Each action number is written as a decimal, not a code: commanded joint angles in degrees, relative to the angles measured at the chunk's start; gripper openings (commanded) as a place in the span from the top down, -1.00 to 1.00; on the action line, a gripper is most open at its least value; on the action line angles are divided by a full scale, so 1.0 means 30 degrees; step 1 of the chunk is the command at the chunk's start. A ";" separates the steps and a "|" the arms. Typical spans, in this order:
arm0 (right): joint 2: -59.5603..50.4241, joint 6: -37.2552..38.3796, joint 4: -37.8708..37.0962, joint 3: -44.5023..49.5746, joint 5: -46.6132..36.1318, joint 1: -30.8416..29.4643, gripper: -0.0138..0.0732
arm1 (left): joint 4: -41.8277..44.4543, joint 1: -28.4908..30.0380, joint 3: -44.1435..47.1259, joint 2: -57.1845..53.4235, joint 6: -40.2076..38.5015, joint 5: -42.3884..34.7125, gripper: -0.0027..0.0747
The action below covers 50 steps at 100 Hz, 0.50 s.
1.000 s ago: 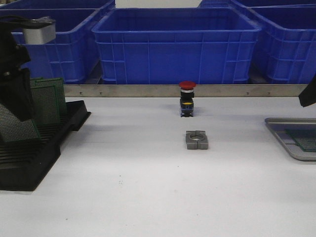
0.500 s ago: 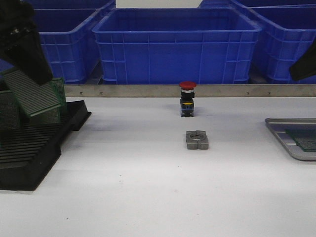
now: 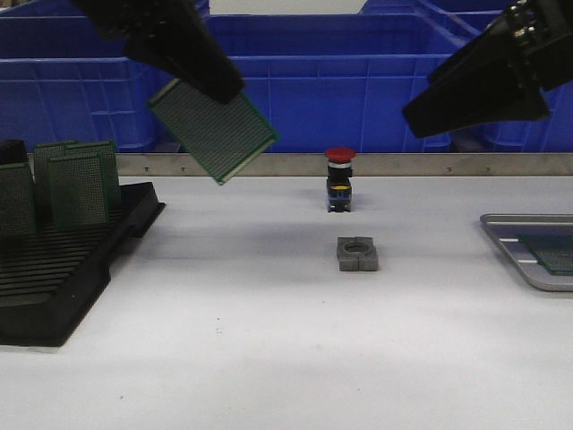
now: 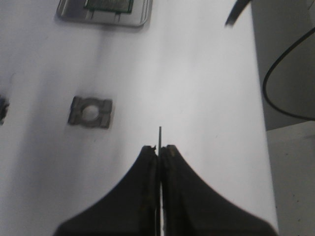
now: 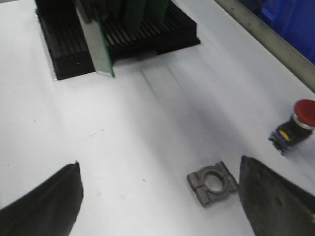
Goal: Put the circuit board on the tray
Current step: 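Carry the second board toward the right gripper and grasp it there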
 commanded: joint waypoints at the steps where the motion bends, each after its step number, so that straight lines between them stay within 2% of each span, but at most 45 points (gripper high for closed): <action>1: -0.0604 -0.0229 0.1091 -0.0591 0.0614 0.0732 -0.82 | -0.2112 -0.0890 -0.0571 -0.1032 -0.0177 0.1200 0.98; 24: -0.0243 -0.0229 0.2154 -0.0591 0.0255 0.2638 -0.82 | -0.2671 -0.2198 -0.0571 -0.1032 -0.0177 0.1160 0.98; 37: 0.0326 -0.0229 0.2404 -0.0591 -0.0309 0.3320 -0.82 | -0.2702 -0.2233 -0.0571 -0.1032 -0.0177 0.1160 0.98; 50: 0.0835 -0.0229 0.3881 -0.0591 -0.0019 0.3610 -0.82 | -0.2702 -0.2233 -0.0571 -0.1032 -0.0177 0.1160 0.98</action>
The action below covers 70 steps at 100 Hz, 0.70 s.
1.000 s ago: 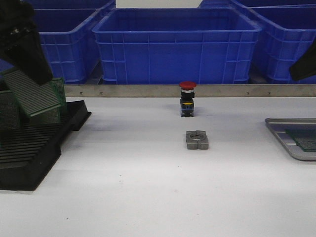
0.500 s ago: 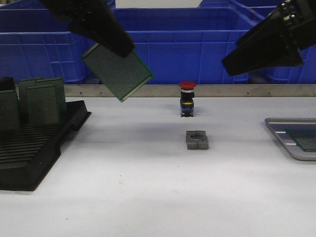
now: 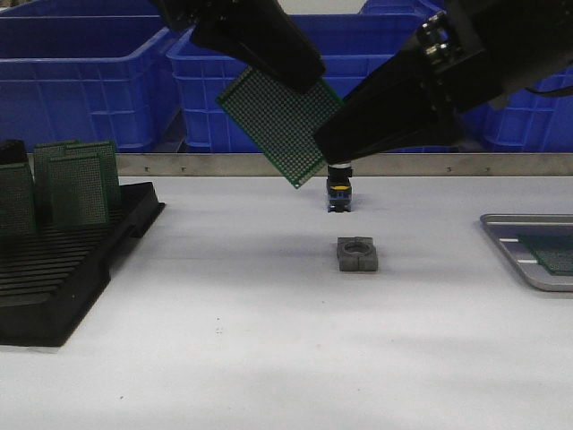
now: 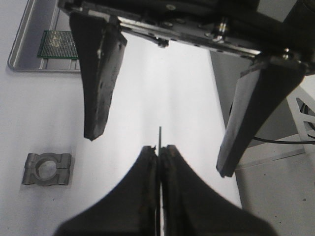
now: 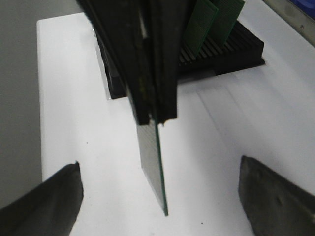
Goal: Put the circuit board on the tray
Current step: 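Carry the second board toward the right gripper and grasp it there, then release the left gripper and move the board with the right gripper to the tray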
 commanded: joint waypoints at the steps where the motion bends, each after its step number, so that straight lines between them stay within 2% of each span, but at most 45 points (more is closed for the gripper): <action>1: -0.0252 -0.0153 0.2173 -0.0591 0.0562 0.0161 -0.81 | -0.1431 -0.0172 -0.0571 -0.1032 -0.0141 0.1160 0.98; 7: -0.0106 -0.0153 0.2920 -0.0591 0.0760 0.0202 -0.76 | -0.1431 -0.0172 -0.0571 -0.1032 -0.0141 0.1160 0.98; 14: -0.0015 -0.0153 0.3563 -0.0591 0.0918 0.0202 -0.57 | -0.1431 -0.0172 -0.0571 -0.1032 -0.0141 0.1160 0.98; 24: -0.0008 -0.0153 0.3605 -0.0591 0.1159 0.0202 -0.10 | -0.1431 -0.0172 -0.0571 -0.1032 -0.0141 0.1160 0.98; 34: -0.0008 -0.0153 0.3605 -0.0591 0.1364 0.0202 0.48 | -0.1431 -0.0172 -0.0571 -0.1032 -0.0141 0.1160 0.98; 45: -0.0008 -0.0153 0.3605 -0.0591 0.1668 0.0202 0.86 | -0.1431 -0.0172 -0.0571 -0.1032 -0.0141 0.1113 0.98; 60: -0.0008 -0.0153 0.3605 -0.0591 0.1691 0.0202 0.84 | -0.1431 -0.0172 -0.0571 -0.1032 -0.0141 0.0915 0.96; 69: -0.0008 -0.0153 0.3605 -0.0591 0.1691 0.0202 0.84 | -0.1431 -0.0172 -0.0571 -0.1032 -0.0141 0.0915 0.81; 70: -0.0008 -0.0153 0.3605 -0.0591 0.1691 0.0202 0.84 | -0.1431 -0.0172 -0.0571 -0.1032 -0.0141 0.0915 0.75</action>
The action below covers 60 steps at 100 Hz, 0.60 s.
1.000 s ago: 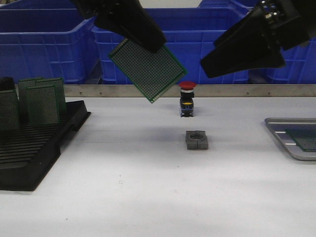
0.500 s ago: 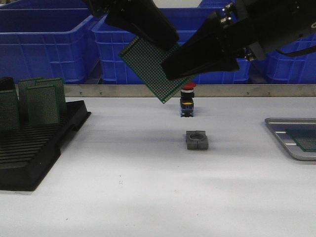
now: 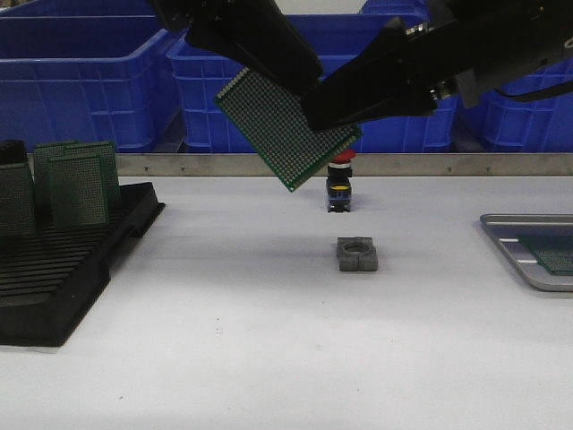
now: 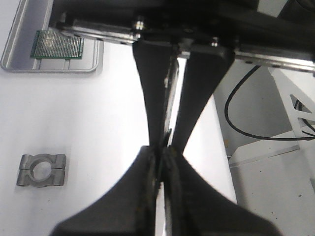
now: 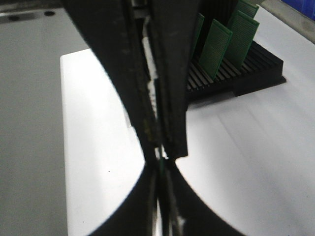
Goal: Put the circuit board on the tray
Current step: 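Release the left gripper and move the board with the right gripper to the tray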
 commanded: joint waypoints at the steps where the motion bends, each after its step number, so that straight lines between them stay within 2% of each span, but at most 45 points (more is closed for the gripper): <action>1: -0.0540 0.0185 0.1521 -0.0591 0.0537 -0.0043 0.84 | -0.1466 -0.0172 -0.0571 -0.1032 -0.0236 0.0613 0.72; 14: -0.0540 0.0185 0.1521 -0.0591 0.0537 -0.0043 0.84 | -0.1466 -0.0135 -0.0571 -0.1032 -0.0236 0.0470 0.14; 21: -0.0540 0.0185 0.1521 -0.0591 0.0537 -0.0043 0.84 | -0.1506 -0.0089 -0.0571 -0.1032 -0.0236 0.0235 -0.10; 26: -0.0540 0.0185 0.1521 -0.0591 0.0537 -0.0043 0.84 | -0.1506 -0.0089 -0.0591 -0.1032 -0.0236 0.0078 -0.19; 46: -0.0540 0.0678 0.1380 -0.0529 -0.0401 -0.0132 0.84 | -0.1506 0.0633 -0.1642 -0.1032 -0.0236 -0.0101 -0.23; 60: -0.0540 0.2661 0.1284 -0.0229 -0.2031 -0.0458 0.84 | -0.1506 0.1487 -0.2735 -0.1032 -0.0236 0.0111 -0.23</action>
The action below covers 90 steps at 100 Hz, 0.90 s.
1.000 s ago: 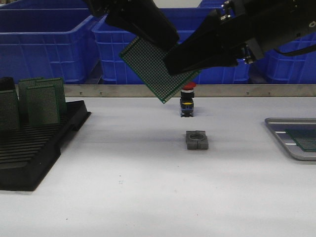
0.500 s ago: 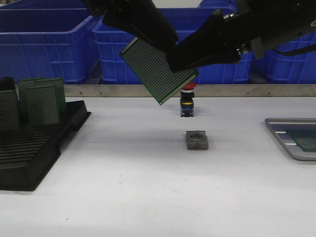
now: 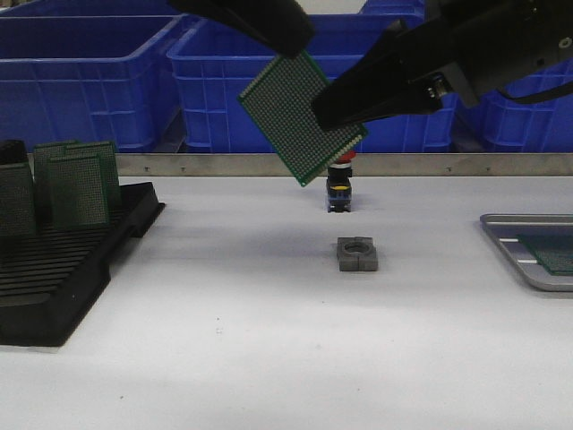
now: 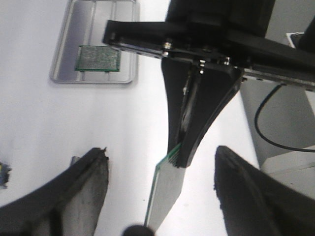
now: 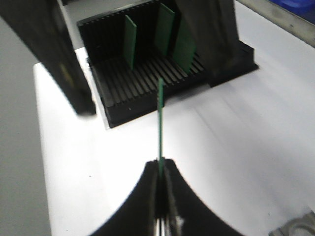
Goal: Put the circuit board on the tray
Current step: 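Release the left gripper and move the board with the right gripper to the tray, then lower the second board onto the tray and open the right gripper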
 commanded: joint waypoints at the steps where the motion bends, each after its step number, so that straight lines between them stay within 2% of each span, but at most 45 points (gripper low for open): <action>1: -0.0540 0.1207 0.0834 -0.0248 -0.0369 -0.0370 0.84 | -0.1393 0.0543 -0.1102 -0.1032 -0.0133 0.0358 -0.23; 19: -0.0540 0.3637 0.0834 0.0544 -0.2350 -0.1664 0.84 | -0.1393 0.1373 -0.1314 -0.1032 -0.0133 0.0358 -0.22; 39: -0.0540 0.5776 0.0859 0.1152 -0.4755 -0.4135 0.84 | -0.1393 0.1597 -0.1314 -0.1032 -0.0145 0.0579 -0.20; 66: -0.0051 0.5836 0.1014 0.1499 -0.6373 -0.7218 0.84 | -0.1393 0.1597 -0.1314 -0.1032 -0.0145 0.0507 -0.20; 90: 0.1761 0.5852 0.1901 0.1583 -0.6857 -0.8740 0.82 | -0.1393 0.1597 -0.1314 -0.1032 -0.0145 0.0507 -0.20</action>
